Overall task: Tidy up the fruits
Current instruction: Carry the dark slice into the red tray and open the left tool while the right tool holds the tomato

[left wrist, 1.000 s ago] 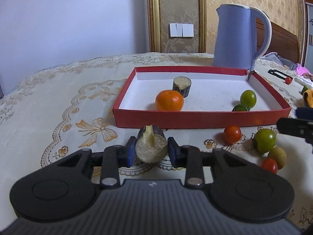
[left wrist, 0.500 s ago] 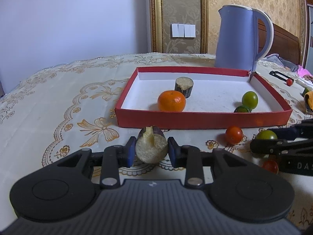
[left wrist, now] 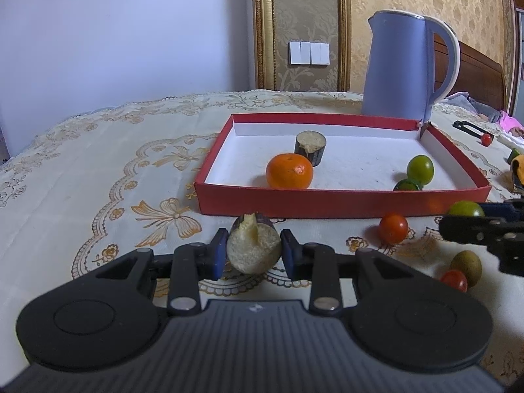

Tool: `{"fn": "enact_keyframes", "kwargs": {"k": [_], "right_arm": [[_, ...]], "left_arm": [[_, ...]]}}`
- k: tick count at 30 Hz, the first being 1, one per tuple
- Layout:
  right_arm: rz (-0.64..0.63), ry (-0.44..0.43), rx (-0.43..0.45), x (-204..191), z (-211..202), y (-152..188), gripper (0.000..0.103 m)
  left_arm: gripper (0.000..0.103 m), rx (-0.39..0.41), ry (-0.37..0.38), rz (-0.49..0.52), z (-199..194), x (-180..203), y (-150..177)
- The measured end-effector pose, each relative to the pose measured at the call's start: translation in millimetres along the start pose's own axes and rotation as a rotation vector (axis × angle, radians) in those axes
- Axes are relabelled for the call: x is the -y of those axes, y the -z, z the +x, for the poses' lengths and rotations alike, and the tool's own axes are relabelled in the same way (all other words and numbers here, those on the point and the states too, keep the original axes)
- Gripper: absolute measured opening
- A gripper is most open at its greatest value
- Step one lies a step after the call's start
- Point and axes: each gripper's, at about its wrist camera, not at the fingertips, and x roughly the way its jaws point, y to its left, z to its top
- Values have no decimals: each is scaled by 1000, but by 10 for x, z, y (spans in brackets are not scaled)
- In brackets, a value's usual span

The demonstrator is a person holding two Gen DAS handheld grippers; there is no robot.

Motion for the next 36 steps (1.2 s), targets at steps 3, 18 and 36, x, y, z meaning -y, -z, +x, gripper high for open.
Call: {"fn": "enact_keyframes", "kwargs": {"k": [3, 18, 36], "right_arm": [[13, -6, 18, 17, -57, 24, 34], [95, -37, 145, 147, -479, 138, 34], [119, -66, 153, 250, -501, 192, 34]], "left_arm": [[31, 1, -8, 5, -11, 4, 5], [31, 0, -7, 78, -24, 216, -544], [31, -36, 121, 39, 821, 768, -1145]]}}
